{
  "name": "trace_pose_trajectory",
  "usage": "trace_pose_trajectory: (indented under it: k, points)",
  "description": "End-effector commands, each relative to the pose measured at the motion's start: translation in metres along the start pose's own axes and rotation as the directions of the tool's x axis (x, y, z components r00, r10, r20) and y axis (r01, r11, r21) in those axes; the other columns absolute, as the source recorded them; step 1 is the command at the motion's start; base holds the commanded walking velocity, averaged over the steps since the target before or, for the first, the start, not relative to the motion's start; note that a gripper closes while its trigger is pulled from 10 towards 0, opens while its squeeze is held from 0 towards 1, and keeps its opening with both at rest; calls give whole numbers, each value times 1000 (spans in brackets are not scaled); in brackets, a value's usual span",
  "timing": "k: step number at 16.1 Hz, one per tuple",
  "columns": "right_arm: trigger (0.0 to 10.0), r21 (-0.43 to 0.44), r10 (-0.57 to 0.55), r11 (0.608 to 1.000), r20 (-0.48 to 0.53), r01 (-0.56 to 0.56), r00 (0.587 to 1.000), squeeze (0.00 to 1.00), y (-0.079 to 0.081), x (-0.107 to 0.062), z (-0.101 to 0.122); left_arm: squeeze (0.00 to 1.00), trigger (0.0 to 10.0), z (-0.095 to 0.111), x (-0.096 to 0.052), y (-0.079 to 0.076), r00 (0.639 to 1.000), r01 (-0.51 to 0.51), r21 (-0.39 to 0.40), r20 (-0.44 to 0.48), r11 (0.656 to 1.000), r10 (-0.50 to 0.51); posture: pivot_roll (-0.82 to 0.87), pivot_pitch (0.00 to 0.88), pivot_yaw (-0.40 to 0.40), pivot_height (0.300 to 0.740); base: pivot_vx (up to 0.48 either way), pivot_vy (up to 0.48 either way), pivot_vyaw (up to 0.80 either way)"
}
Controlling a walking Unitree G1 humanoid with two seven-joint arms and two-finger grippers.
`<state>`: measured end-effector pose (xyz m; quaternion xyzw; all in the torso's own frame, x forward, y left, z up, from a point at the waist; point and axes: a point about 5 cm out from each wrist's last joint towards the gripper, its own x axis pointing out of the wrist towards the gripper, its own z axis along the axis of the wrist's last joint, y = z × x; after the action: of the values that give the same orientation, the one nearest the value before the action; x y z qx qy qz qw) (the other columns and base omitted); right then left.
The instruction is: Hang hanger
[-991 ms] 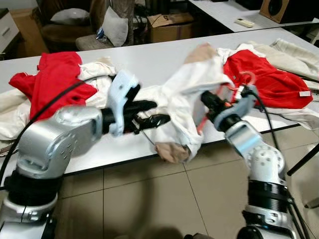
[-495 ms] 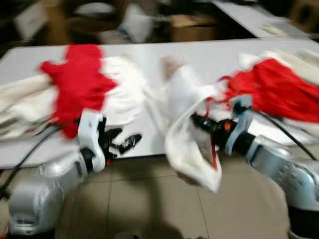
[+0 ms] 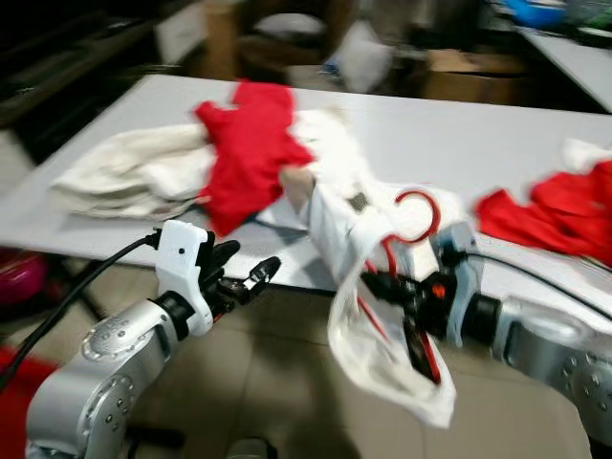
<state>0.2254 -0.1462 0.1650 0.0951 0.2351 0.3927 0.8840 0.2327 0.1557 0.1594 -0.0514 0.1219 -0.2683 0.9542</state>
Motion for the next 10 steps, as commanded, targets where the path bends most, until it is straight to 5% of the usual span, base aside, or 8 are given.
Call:
trace_pose_trajectory:
  k: [1, 10]
  points:
    - [10000, -28, 1, 1000, 6, -1, 1000, 0, 2, -2, 2, 0, 10000, 2, 3, -4, 1000, 18, 13, 3, 1000, -18, -81, 0, 44, 740, 0, -311, 800]
    - [10000, -36, -15, 999, -3, 15, 1000, 0, -1, -5, 0, 0, 10000, -2, 5, -5, 1000, 21, 37, -16, 999, -21, -82, 0, 46, 740, 0, -391, 800]
